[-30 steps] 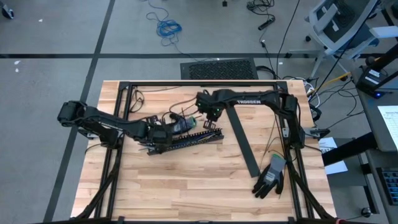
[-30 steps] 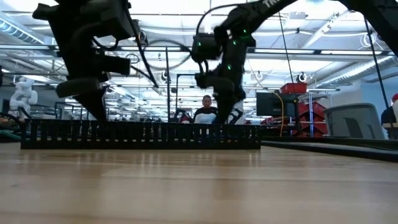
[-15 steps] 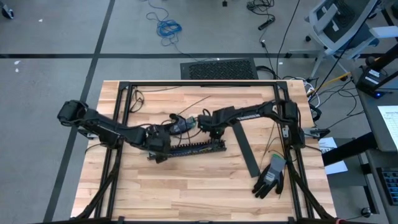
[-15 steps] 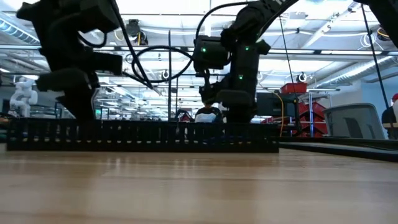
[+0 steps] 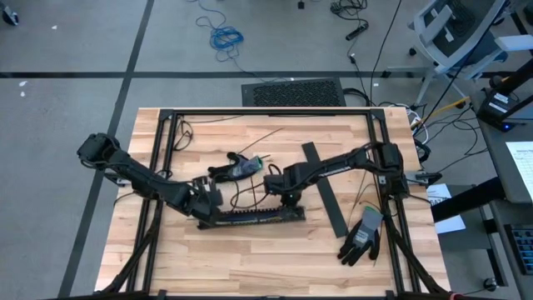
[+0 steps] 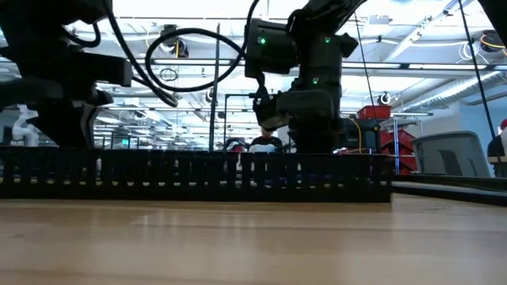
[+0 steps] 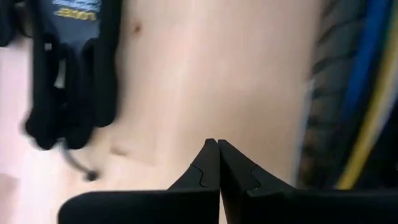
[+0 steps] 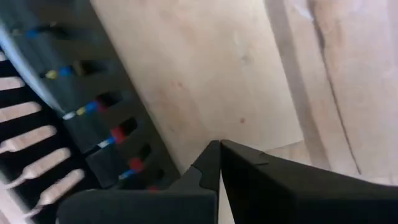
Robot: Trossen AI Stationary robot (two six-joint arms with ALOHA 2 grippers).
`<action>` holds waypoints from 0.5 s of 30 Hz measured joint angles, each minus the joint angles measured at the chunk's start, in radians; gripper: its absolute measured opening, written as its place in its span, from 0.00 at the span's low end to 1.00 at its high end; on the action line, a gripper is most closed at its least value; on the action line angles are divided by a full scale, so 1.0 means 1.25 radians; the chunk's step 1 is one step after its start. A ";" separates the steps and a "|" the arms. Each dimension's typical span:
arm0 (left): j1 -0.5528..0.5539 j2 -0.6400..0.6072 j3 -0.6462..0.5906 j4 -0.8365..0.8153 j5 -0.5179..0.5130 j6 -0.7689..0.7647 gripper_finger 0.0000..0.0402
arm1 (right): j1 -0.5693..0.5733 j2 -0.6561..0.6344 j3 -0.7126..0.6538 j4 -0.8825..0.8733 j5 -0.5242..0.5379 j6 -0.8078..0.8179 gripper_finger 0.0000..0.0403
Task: Ziptie cables
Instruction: Put the cable wires into the black cable duct
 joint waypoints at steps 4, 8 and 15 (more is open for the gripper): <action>0.000 0.000 0.000 -0.037 -0.018 0.026 0.00 | 0.015 0.000 0.002 0.000 -0.012 0.018 0.00; 0.000 -0.002 0.007 -0.057 -0.022 0.026 0.00 | 0.013 -0.016 0.002 0.002 0.022 0.008 0.00; 0.001 -0.007 0.125 -0.153 -0.103 0.164 0.00 | -0.060 -0.161 0.003 -0.053 0.273 -0.041 0.00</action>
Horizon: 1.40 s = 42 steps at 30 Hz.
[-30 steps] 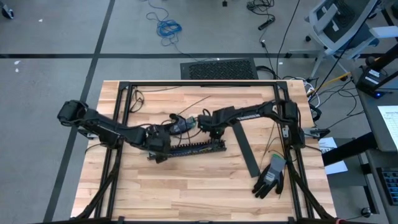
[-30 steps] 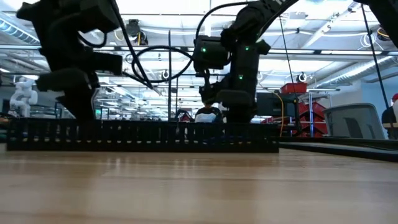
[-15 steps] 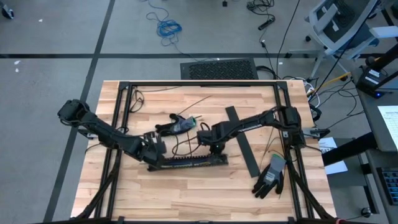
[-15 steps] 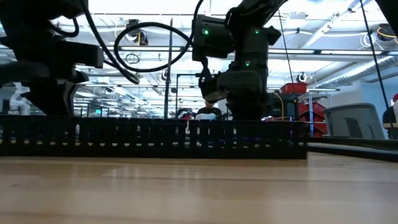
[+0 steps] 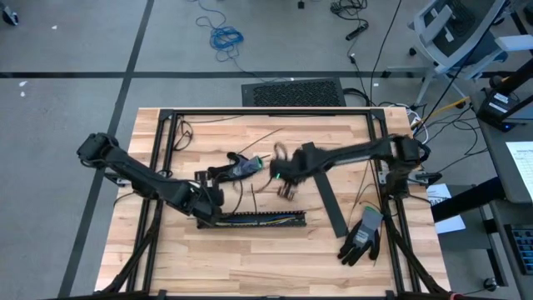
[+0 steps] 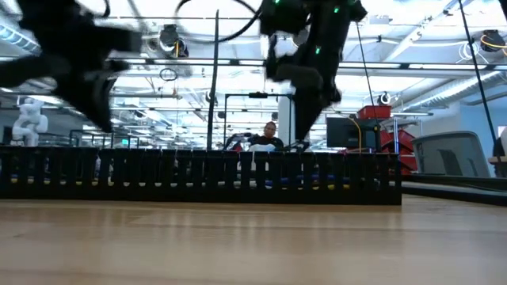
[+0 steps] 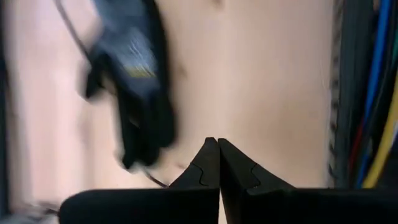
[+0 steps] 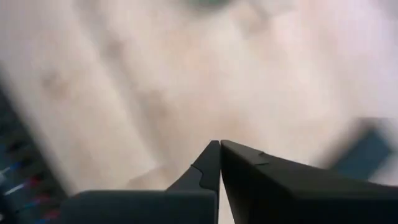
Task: Ziptie cables
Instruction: Put the cable wires into the black cable duct, then close the black cable duct lid
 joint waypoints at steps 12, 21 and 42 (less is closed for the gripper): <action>0.137 -0.234 0.096 0.273 -0.236 0.282 0.00 | -0.067 -0.324 0.001 -0.173 0.134 0.079 0.06; 0.358 -0.313 0.097 0.429 -0.080 0.327 0.00 | -0.095 -0.357 -0.231 0.000 0.110 0.192 0.41; 0.513 -0.307 0.097 0.327 0.087 0.298 0.00 | -0.262 -0.177 -0.336 0.181 -0.062 0.375 0.85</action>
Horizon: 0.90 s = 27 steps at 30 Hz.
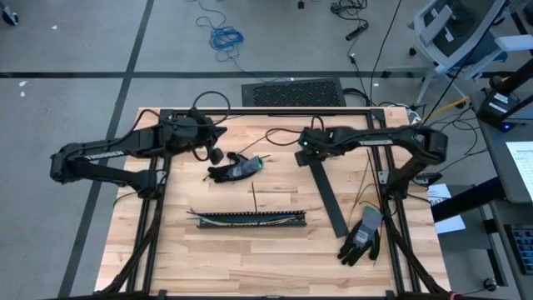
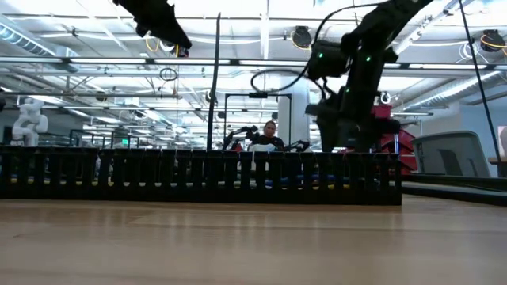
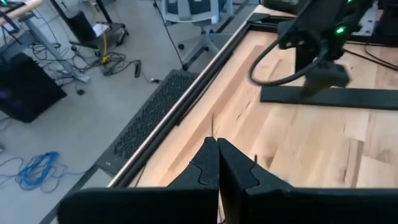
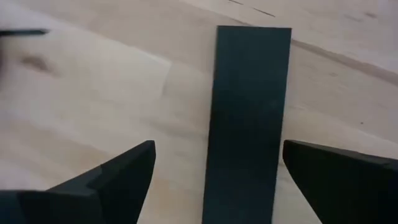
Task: Ziptie cables
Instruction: Close the black cable duct lid
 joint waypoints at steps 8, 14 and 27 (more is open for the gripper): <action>0.026 0.000 0.000 -0.011 0.077 0.000 0.00 | -0.029 0.105 0.057 -0.021 -0.008 -0.054 0.85; 0.040 0.000 0.000 -0.008 0.081 -0.006 0.00 | -0.029 0.114 0.093 -0.106 0.012 -0.096 0.85; 0.048 0.000 0.000 -0.007 0.087 -0.051 0.00 | -0.055 0.155 0.096 -0.048 -0.005 -0.092 0.85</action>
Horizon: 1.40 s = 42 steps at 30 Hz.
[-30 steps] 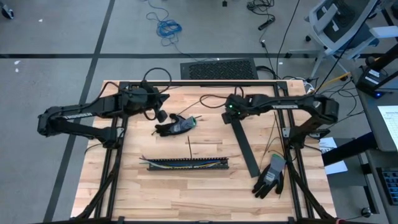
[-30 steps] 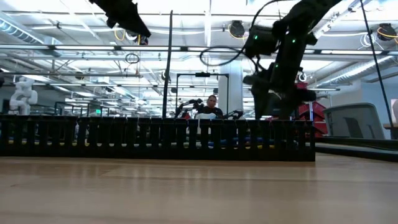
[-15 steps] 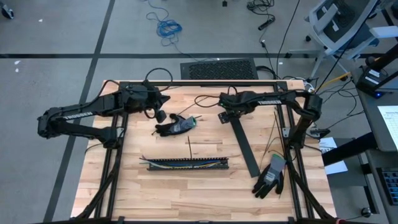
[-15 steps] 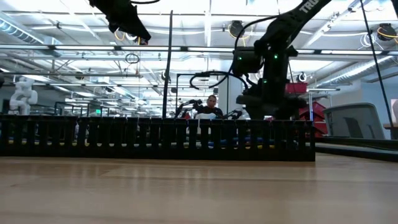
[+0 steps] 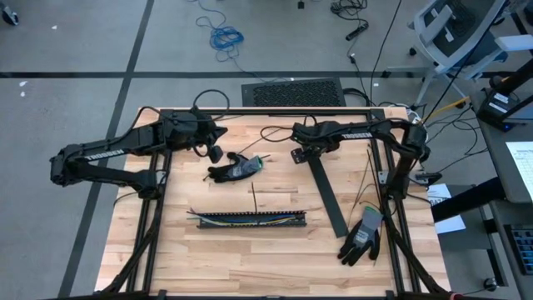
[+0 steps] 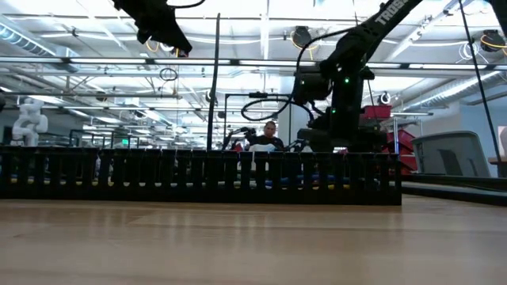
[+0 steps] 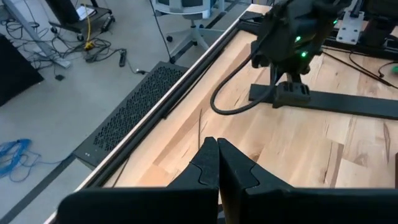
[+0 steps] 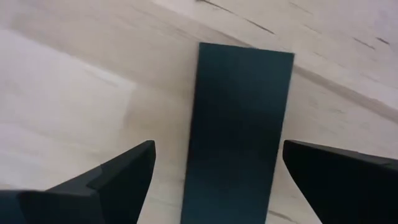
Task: Ziptie cables
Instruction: Close the black cable duct lid
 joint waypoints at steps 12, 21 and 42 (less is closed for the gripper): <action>0.000 0.000 0.000 -0.005 0.000 -0.013 0.00 | -0.031 0.052 0.005 -0.038 -0.107 -0.009 0.85; 0.000 0.000 0.000 -0.006 0.000 -0.013 0.00 | -0.037 0.053 0.004 -0.079 -0.187 -0.002 0.85; 0.000 0.000 0.000 -0.013 -0.008 -0.007 0.00 | -0.009 0.079 0.006 -0.079 -0.120 0.036 0.85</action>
